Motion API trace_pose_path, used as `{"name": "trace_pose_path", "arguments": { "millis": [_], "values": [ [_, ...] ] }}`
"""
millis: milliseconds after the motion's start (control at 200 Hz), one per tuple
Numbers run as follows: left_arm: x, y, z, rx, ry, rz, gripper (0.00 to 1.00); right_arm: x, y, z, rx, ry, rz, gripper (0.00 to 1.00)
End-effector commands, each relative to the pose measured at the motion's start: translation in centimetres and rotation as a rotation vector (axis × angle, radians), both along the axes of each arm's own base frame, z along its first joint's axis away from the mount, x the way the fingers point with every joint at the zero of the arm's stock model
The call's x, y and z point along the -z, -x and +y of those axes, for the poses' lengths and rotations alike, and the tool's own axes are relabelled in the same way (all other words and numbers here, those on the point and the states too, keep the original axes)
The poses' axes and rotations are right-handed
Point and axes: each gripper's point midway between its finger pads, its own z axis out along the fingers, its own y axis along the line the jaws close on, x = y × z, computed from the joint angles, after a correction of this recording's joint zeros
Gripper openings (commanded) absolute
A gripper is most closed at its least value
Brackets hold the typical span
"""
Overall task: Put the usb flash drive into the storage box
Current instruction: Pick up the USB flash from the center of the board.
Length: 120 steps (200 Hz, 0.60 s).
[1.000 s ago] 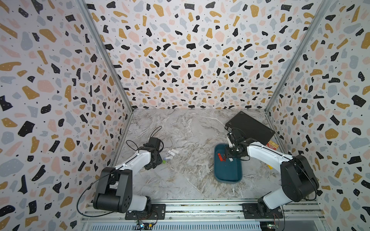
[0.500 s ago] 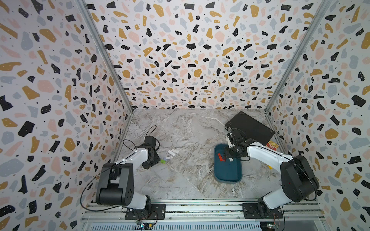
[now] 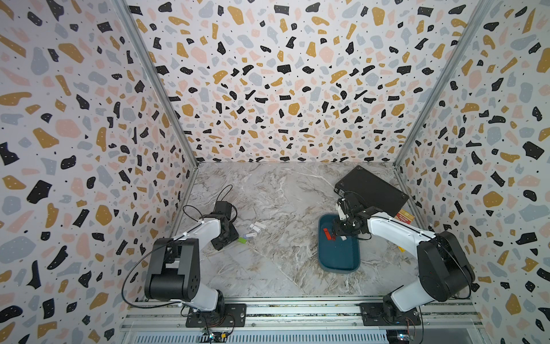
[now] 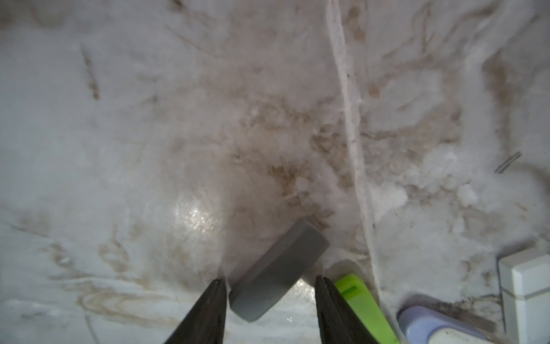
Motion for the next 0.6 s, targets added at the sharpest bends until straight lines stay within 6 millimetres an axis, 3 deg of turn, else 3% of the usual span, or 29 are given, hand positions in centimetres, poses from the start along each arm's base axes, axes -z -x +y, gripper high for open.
{"name": "trace_pose_path", "arguments": {
  "millis": [0,165,480,596],
  "values": [
    [-1.3,-0.8,1.2,0.009,-0.063,-0.01,0.54,-0.8,0.3,0.2,-0.008,-0.021,-0.014,0.5],
    [-1.4,-1.6,1.1,0.044,-0.067,-0.022,0.54,-0.6,0.4,0.3,-0.01,-0.029,-0.004,0.5],
    [0.4,-1.5,-0.5,0.079,0.023,-0.007,0.49,-0.5,0.3,0.5,-0.013,-0.031,0.0,0.49],
    [1.0,-1.4,-0.9,0.085,0.044,0.021,0.43,-0.8,0.3,0.4,-0.014,-0.031,-0.008,0.5]
  ]
}}
